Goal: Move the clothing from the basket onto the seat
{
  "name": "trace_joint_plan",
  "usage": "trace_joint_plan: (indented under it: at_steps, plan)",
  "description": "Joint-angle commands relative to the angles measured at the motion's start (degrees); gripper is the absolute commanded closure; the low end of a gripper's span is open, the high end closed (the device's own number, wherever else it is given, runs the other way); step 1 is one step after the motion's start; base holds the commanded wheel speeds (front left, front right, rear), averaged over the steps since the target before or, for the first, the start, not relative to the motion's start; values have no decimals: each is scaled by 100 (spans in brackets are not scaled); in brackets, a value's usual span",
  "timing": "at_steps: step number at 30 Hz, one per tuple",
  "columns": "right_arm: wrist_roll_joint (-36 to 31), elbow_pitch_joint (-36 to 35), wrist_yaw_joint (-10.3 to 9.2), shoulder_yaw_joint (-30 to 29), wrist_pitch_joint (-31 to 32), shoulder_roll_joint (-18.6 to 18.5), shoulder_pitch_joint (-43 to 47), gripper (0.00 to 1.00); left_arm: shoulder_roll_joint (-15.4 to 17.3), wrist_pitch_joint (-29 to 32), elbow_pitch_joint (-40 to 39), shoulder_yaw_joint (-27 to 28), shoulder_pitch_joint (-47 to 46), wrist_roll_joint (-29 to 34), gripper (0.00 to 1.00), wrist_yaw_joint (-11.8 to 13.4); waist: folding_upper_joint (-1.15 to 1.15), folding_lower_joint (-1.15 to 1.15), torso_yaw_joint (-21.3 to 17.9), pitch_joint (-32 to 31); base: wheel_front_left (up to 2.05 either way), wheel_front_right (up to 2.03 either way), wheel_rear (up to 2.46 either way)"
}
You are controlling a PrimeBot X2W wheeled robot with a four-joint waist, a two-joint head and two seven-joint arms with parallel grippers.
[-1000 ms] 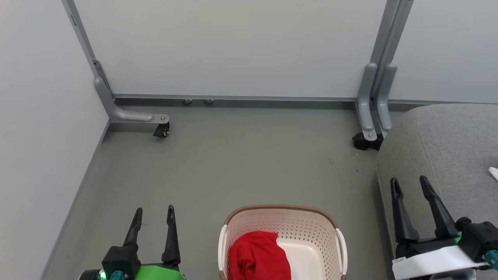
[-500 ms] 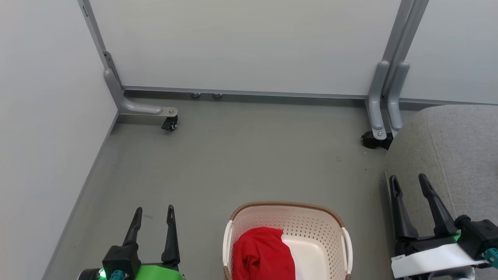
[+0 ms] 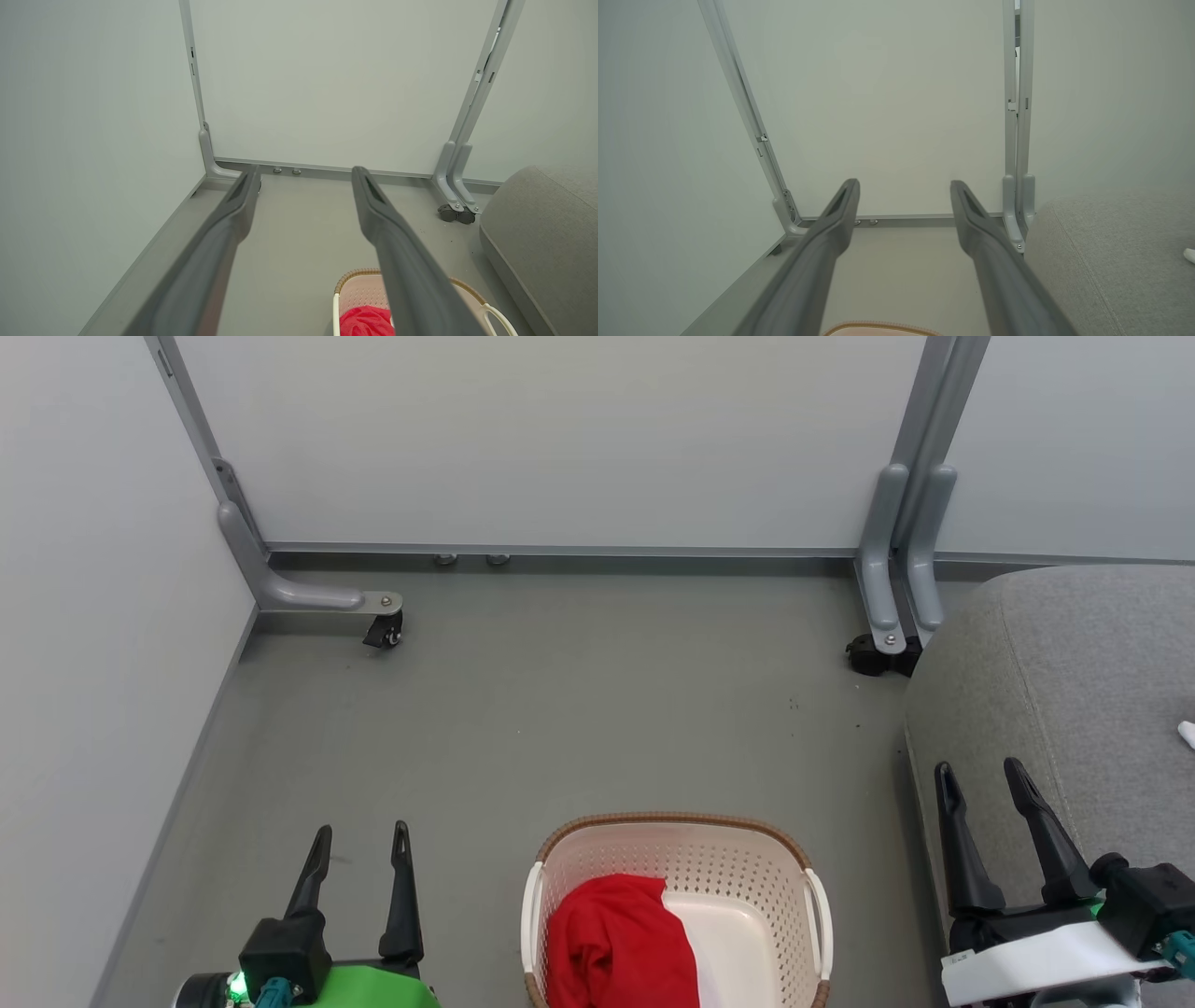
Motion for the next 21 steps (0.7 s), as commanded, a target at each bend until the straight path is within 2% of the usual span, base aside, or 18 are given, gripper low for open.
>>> trace_joint_plan:
  at_steps: [1, 7, 12, 16, 21]
  plan:
    - [41, 7, -9, 1, 1, -27, -52, 0, 22, 0, -37, 28, -72, 17, 0, -7, 0, 0, -14, 13, 0, 0, 0]
    - [49, -20, -9, 36, 1, -109, -85, 0, 22, 0, -30, -41, -105, 20, 0, -29, 0, 0, -98, 142, 0, 0, 0]
    - [119, -13, -9, 76, 1, -302, -166, 0, 21, 0, 192, -329, -253, -19, 0, 31, 0, 0, -241, 460, 0, 0, 0]
    - [240, -132, -9, 61, 1, -606, -408, 0, 21, 0, 378, -720, -685, 48, 0, 160, 0, 0, -448, 1106, 0, 0, 0]
    - [487, -288, -9, -10, 1, -984, -801, 0, 22, 0, 1066, -1349, -1431, -12, 0, 388, 0, 0, -785, 1950, 0, 0, 0]
